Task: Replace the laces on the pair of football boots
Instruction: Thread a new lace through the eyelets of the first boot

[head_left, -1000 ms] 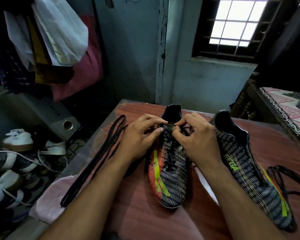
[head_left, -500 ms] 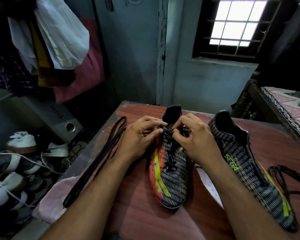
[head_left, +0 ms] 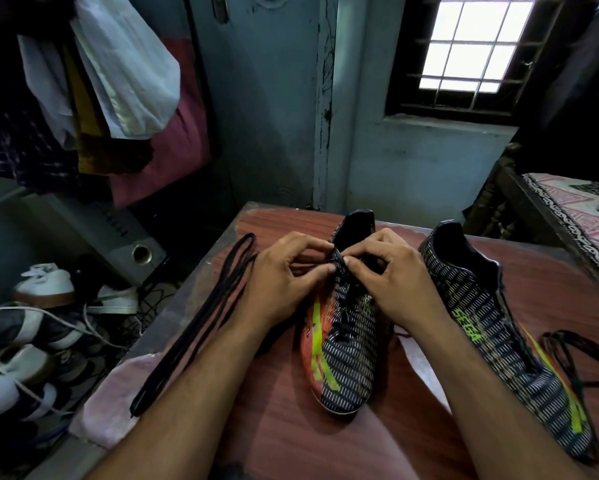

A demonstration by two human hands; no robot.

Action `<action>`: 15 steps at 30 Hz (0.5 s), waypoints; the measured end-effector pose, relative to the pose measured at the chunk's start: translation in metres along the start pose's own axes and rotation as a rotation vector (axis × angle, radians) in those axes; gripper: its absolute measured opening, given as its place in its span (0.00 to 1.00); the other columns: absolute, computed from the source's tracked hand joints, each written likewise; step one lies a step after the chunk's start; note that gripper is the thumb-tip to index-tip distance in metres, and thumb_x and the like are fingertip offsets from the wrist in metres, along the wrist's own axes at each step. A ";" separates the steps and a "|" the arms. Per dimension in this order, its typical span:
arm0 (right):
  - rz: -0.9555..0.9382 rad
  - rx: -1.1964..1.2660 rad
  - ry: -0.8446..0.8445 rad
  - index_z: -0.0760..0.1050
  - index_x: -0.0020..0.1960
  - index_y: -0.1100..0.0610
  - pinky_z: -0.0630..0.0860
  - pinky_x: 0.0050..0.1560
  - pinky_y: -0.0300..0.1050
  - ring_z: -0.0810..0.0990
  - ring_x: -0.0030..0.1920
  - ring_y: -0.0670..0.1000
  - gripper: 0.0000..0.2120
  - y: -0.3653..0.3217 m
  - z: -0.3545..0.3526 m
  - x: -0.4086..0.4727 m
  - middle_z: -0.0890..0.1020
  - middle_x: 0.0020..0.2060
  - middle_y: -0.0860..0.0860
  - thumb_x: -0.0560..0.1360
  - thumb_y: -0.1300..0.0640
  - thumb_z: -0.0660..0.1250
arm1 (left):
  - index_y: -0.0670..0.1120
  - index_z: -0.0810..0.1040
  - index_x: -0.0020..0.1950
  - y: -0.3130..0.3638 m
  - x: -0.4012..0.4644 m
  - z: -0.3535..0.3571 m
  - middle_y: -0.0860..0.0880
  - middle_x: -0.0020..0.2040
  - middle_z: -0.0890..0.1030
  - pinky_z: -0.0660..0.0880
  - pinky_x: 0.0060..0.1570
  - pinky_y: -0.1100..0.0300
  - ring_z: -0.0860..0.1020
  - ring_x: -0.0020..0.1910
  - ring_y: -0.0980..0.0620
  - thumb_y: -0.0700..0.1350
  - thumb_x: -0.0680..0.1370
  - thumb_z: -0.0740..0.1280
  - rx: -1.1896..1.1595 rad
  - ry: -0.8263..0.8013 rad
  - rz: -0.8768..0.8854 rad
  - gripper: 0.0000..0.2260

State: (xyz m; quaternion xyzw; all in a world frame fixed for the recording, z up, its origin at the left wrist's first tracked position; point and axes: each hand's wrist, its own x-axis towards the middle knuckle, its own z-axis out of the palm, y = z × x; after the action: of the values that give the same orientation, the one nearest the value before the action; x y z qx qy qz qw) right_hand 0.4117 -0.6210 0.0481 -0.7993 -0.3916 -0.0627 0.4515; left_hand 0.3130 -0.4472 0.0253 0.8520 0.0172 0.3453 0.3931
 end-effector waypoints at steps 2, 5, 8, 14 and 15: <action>-0.003 0.007 -0.015 0.85 0.50 0.44 0.75 0.51 0.39 0.78 0.49 0.41 0.04 0.001 -0.001 -0.001 0.76 0.44 0.41 0.77 0.52 0.73 | 0.49 0.86 0.51 0.000 0.000 0.000 0.58 0.47 0.83 0.80 0.48 0.64 0.83 0.46 0.61 0.43 0.76 0.77 0.063 0.074 0.061 0.06; -0.012 0.005 -0.011 0.84 0.53 0.44 0.74 0.52 0.34 0.78 0.51 0.40 0.06 0.000 -0.002 -0.003 0.78 0.47 0.41 0.77 0.52 0.72 | 0.51 0.83 0.47 0.000 0.000 0.003 0.57 0.47 0.84 0.80 0.49 0.61 0.83 0.47 0.58 0.42 0.78 0.74 0.044 0.056 -0.035 0.04; -0.005 0.003 0.032 0.80 0.59 0.44 0.74 0.54 0.34 0.78 0.51 0.40 0.13 0.000 -0.002 -0.004 0.80 0.50 0.40 0.75 0.50 0.75 | 0.46 0.76 0.46 0.006 0.005 0.001 0.47 0.58 0.85 0.81 0.59 0.51 0.84 0.58 0.48 0.37 0.83 0.65 -0.546 0.175 -0.372 0.07; 0.021 -0.002 -0.007 0.78 0.62 0.44 0.69 0.53 0.30 0.76 0.53 0.42 0.19 -0.003 -0.006 -0.007 0.76 0.48 0.33 0.73 0.48 0.77 | 0.48 0.72 0.49 0.009 0.009 -0.008 0.53 0.30 0.68 0.75 0.29 0.61 0.67 0.25 0.56 0.39 0.85 0.58 -1.024 0.323 -0.621 0.08; 0.023 0.010 -0.003 0.78 0.62 0.43 0.72 0.55 0.34 0.77 0.54 0.42 0.18 -0.002 -0.006 -0.007 0.77 0.49 0.34 0.74 0.46 0.76 | 0.48 0.74 0.49 0.009 0.007 -0.006 0.55 0.30 0.67 0.69 0.26 0.64 0.64 0.24 0.58 0.40 0.84 0.60 -0.853 0.287 -0.569 0.07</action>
State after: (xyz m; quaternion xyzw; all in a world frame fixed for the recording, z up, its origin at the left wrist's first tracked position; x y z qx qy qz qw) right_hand 0.4066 -0.6293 0.0500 -0.8016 -0.3835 -0.0545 0.4554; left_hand 0.3126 -0.4472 0.0387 0.5223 0.1594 0.3145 0.7765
